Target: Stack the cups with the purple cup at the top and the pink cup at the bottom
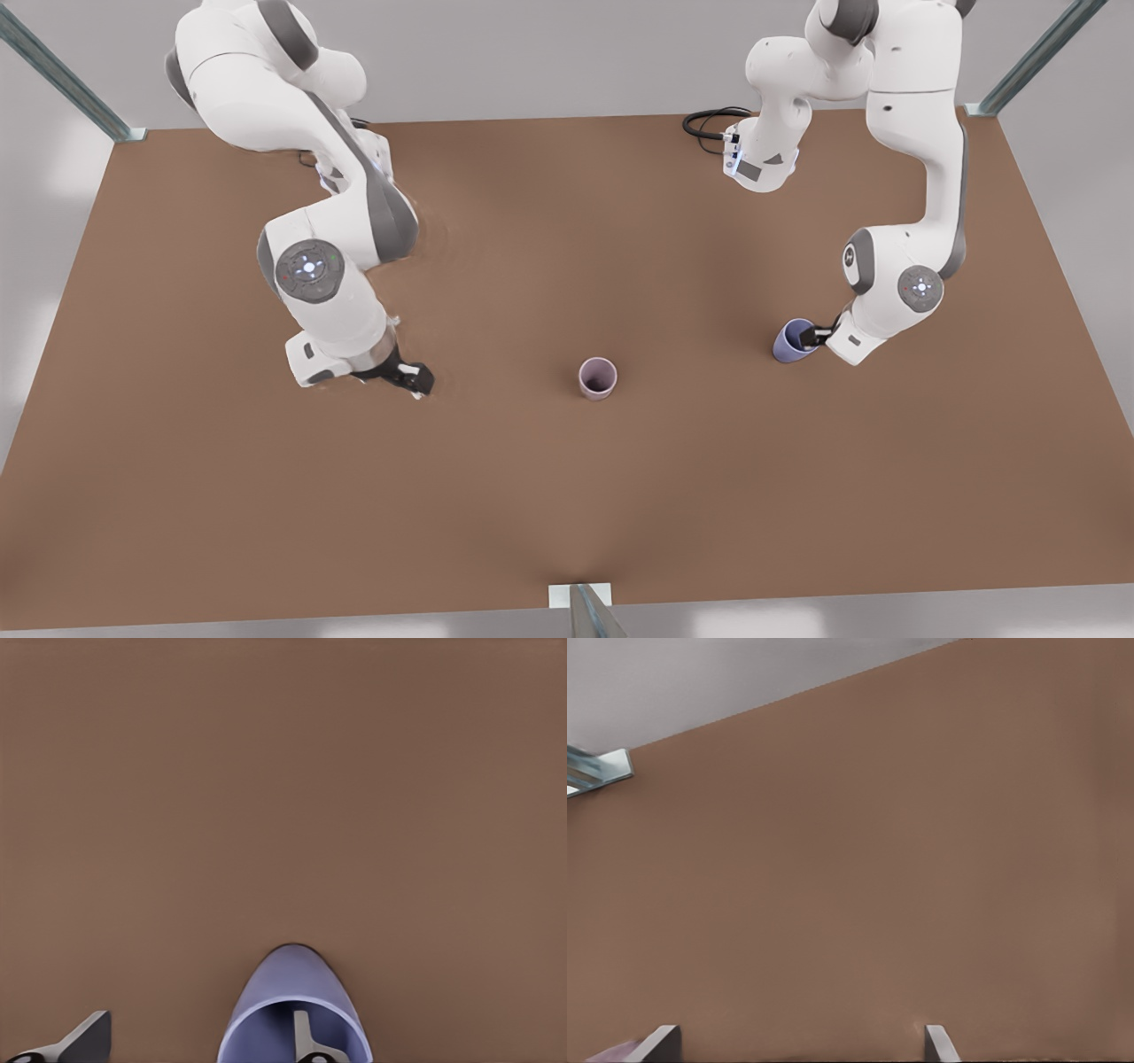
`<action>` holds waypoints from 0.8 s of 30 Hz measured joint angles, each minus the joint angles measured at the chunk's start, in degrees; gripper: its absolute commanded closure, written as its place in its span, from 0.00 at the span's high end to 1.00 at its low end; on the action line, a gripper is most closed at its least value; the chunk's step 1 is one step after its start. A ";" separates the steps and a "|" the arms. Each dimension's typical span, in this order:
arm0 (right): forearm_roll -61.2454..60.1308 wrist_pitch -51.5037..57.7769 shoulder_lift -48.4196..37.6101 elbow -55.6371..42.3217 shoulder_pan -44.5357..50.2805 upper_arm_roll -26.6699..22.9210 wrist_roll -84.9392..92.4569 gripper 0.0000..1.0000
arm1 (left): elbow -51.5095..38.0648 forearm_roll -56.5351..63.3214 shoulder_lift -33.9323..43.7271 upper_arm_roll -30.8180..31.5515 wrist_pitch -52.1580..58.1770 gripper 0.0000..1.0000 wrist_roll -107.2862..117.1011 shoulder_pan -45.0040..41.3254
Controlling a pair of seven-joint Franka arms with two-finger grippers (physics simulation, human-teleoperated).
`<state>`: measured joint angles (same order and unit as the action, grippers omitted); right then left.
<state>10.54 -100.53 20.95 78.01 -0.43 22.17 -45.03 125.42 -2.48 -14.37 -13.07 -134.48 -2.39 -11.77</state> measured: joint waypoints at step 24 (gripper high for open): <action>-7.67 -0.63 -11.94 18.45 -24.27 0.09 33.58 1.00 | 2.93 -0.05 -1.99 0.17 1.09 0.87 -0.48 0.10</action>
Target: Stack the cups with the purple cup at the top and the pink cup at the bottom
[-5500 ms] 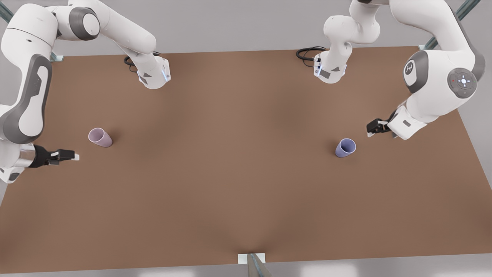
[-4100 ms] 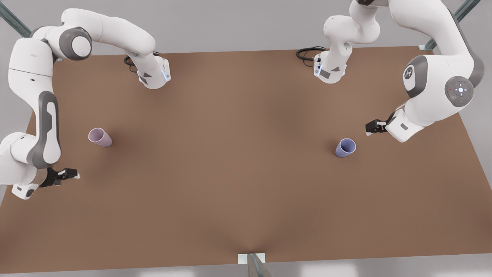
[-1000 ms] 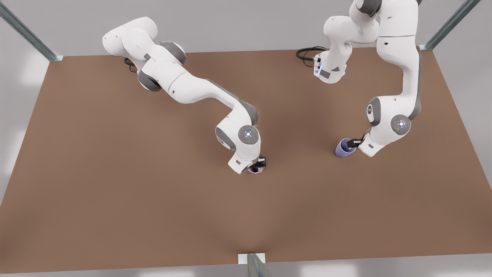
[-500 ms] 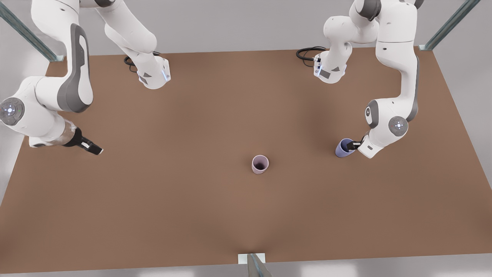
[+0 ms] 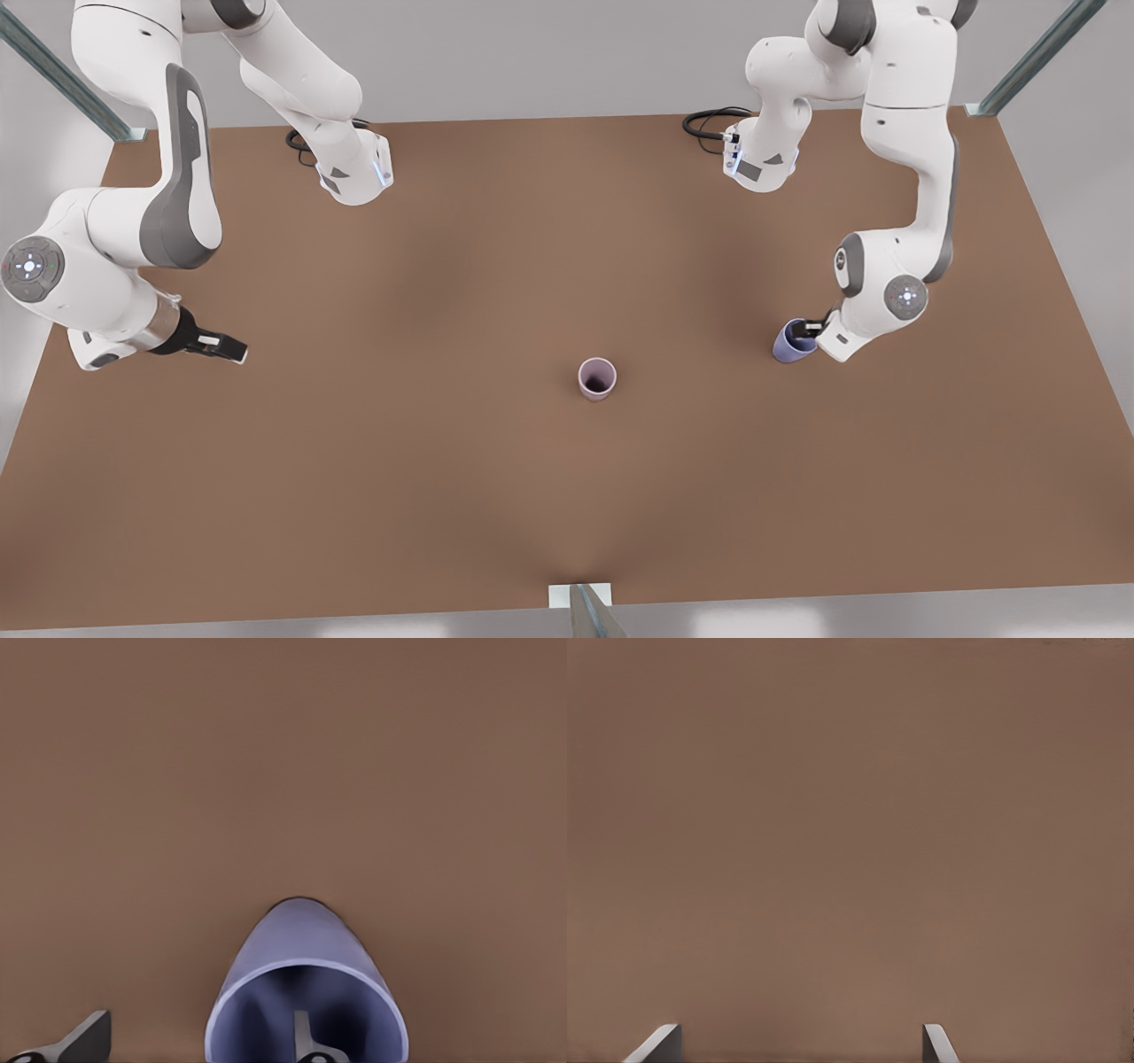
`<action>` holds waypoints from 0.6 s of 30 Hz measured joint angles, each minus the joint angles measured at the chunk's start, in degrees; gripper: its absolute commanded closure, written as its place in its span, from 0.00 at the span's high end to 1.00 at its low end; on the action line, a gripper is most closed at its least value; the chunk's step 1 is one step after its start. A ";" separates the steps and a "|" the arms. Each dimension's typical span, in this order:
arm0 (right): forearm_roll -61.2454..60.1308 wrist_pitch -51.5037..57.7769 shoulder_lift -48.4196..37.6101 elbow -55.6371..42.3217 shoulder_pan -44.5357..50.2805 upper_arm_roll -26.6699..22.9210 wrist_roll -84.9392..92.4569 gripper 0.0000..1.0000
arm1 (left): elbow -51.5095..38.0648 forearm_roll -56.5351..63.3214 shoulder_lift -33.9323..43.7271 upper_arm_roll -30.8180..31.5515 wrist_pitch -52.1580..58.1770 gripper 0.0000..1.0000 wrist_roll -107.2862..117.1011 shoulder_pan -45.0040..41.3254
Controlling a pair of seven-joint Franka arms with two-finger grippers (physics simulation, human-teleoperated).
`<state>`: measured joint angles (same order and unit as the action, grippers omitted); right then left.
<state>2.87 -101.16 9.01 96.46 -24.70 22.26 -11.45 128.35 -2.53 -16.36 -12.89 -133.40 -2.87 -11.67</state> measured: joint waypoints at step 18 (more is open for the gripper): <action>-0.25 0.48 0.41 0.01 -0.19 -0.25 8.03 1.00 | -2.29 -3.97 1.72 0.73 0.95 0.21 1.38 -1.63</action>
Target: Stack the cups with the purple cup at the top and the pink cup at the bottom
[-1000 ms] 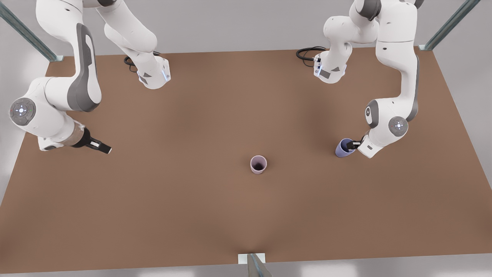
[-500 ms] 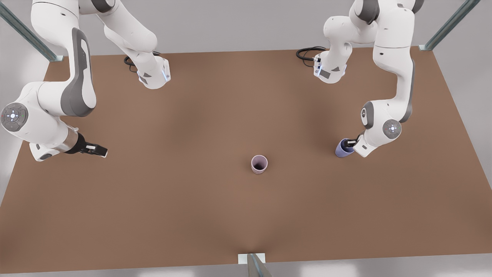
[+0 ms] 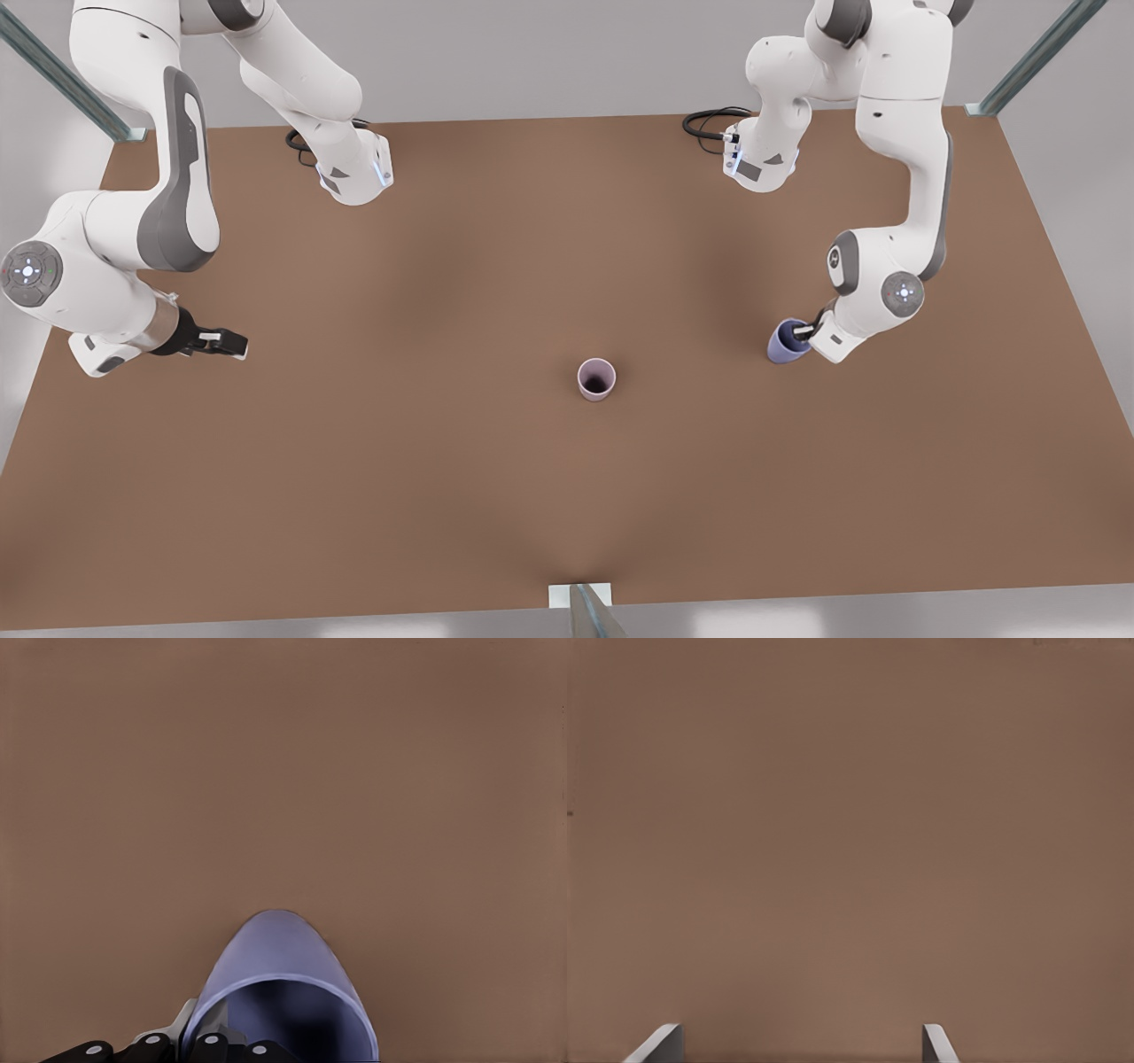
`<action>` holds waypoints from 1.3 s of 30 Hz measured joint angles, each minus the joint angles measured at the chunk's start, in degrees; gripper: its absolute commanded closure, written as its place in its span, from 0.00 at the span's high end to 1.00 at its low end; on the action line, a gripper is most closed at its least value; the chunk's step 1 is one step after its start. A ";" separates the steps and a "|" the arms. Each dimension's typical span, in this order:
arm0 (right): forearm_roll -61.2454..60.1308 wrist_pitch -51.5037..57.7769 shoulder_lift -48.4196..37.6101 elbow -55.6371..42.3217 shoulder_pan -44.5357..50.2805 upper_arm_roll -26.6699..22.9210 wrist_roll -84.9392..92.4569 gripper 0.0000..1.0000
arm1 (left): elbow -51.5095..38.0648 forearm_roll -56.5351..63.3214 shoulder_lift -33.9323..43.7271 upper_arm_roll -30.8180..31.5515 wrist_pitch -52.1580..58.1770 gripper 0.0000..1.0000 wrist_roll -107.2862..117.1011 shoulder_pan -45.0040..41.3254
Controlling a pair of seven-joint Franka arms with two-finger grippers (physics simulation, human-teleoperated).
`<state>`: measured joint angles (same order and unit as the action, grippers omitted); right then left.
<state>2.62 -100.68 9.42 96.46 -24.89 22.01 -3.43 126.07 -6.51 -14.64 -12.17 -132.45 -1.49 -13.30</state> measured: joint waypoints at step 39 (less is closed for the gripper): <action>-7.10 4.00 12.03 -4.68 -21.75 -0.63 26.81 1.00 | -60.46 -3.37 -26.22 6.29 28.38 0.21 40.88 -26.58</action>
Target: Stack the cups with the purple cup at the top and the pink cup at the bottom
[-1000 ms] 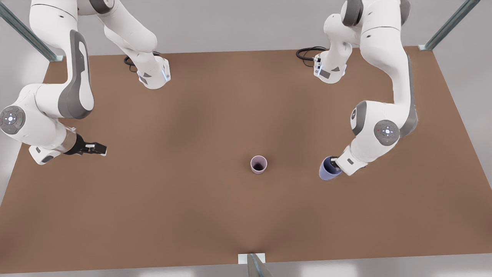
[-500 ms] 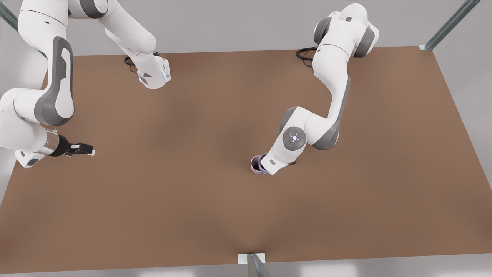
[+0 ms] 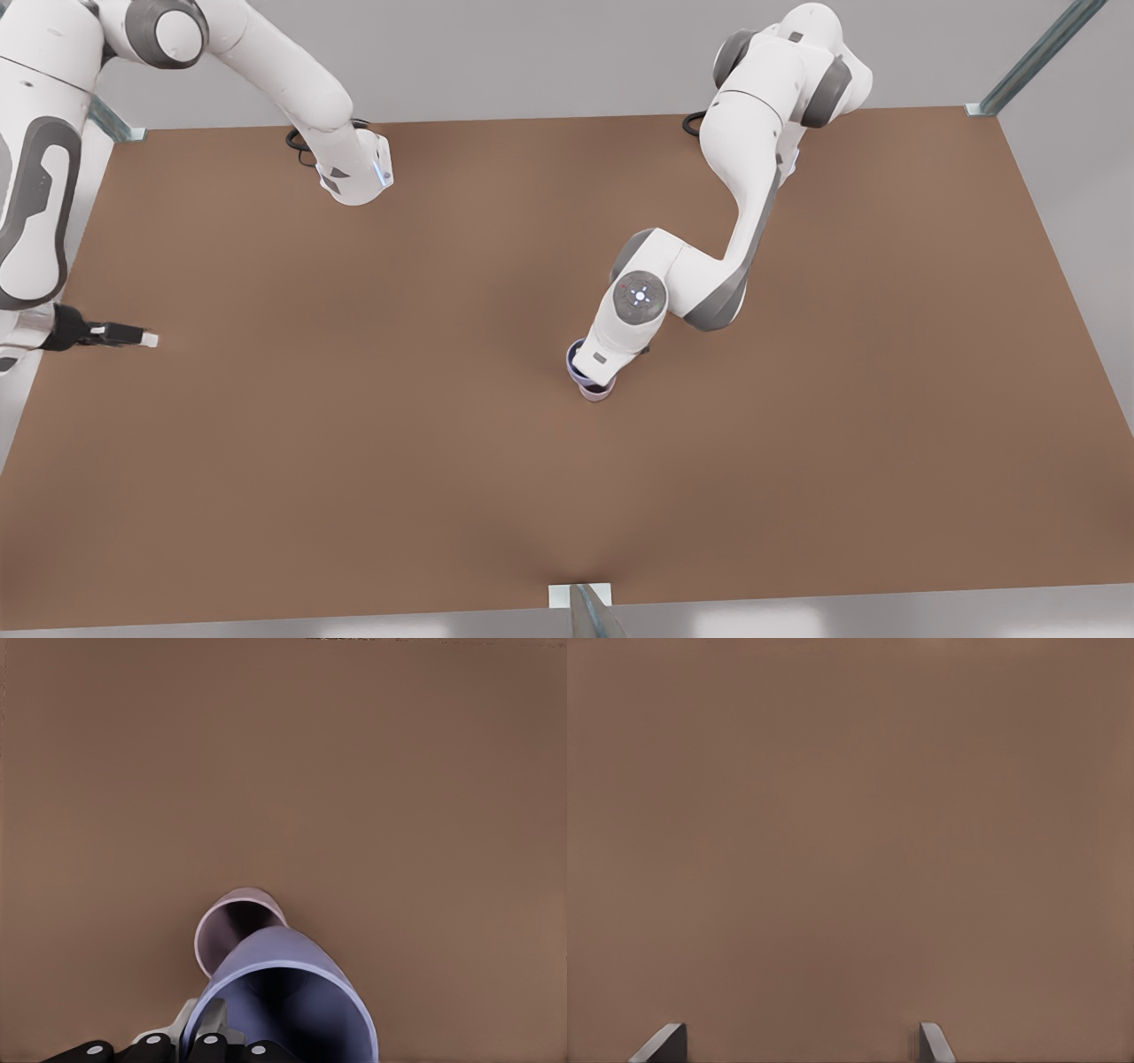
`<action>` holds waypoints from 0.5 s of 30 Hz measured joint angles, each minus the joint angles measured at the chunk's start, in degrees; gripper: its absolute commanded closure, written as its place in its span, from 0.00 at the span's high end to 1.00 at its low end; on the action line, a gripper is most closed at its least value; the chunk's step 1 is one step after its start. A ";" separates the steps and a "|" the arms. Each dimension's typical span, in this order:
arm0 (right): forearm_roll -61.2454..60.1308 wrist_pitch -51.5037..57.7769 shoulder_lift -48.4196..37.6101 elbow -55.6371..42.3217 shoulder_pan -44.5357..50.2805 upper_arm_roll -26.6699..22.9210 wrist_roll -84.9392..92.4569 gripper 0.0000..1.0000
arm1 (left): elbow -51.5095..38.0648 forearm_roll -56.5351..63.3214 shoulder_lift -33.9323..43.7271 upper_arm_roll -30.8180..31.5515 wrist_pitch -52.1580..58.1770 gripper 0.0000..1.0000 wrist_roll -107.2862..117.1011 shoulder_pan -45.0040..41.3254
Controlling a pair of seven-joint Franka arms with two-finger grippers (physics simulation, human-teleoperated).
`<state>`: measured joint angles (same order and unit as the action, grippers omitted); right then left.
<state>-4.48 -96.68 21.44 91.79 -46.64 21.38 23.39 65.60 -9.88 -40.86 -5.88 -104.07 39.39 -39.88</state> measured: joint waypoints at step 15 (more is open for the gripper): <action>5.04 3.99 -2.54 -7.43 22.22 0.66 -1.67 1.00 | 3.05 0.93 -0.08 -0.19 -1.07 0.21 6.35 0.76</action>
<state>0.56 -92.69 18.90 84.36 -24.41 22.04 21.71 68.65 -8.94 -40.94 -6.07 -105.14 45.73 -39.12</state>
